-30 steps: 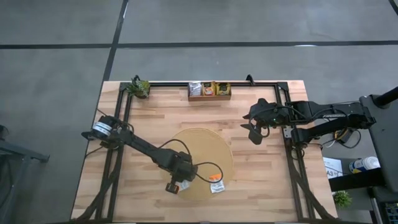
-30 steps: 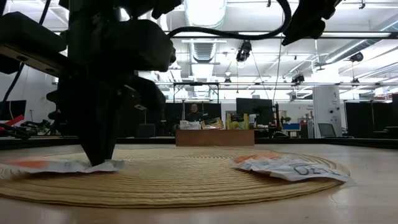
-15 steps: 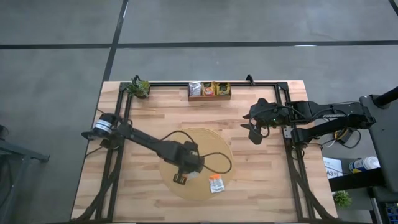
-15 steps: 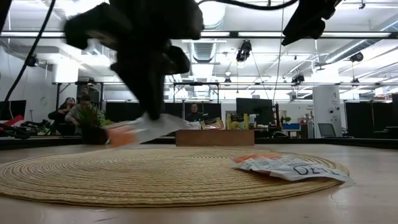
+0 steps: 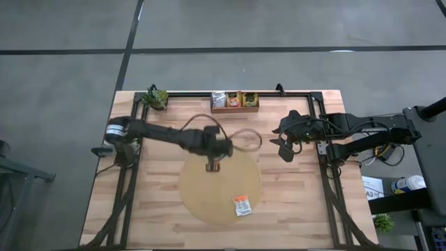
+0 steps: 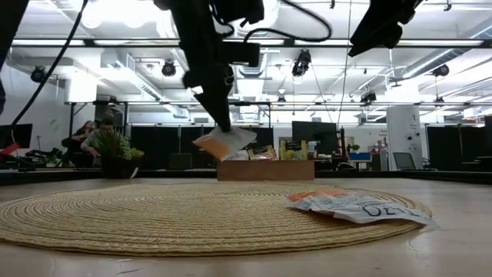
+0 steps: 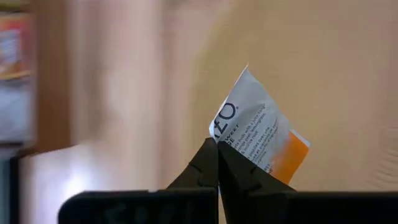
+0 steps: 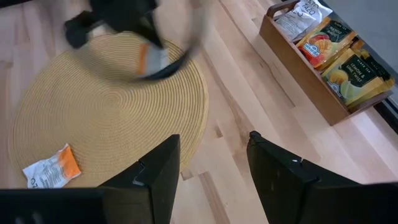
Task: Pick & Place Tea
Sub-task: Put the left orange tea bag into the left section of the wooden organizer
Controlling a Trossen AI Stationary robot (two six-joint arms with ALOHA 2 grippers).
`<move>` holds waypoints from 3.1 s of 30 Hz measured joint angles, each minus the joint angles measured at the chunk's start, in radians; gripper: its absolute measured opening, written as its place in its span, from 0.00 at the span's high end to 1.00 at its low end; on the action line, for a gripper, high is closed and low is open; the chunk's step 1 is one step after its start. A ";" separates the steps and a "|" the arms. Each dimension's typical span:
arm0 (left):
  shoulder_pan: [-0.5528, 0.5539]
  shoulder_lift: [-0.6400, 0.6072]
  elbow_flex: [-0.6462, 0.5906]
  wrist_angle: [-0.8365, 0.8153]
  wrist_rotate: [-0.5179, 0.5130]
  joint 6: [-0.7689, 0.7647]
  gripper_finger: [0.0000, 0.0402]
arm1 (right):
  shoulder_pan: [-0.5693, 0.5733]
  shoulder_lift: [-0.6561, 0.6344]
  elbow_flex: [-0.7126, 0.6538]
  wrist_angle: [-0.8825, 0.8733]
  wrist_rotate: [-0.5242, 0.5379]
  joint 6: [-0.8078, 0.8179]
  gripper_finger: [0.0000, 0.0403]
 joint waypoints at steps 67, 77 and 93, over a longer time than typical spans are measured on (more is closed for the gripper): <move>0.546 -0.009 -0.311 0.907 -0.125 0.029 1.00 | 0.000 0.000 0.000 0.004 0.083 0.053 0.55; 0.546 -0.009 -0.311 0.910 -0.111 0.068 1.00 | 0.000 0.000 0.000 0.004 0.083 0.053 0.55; 0.546 -0.009 -0.323 0.907 -0.122 0.112 0.75 | 0.000 0.000 0.000 0.004 0.083 0.053 0.55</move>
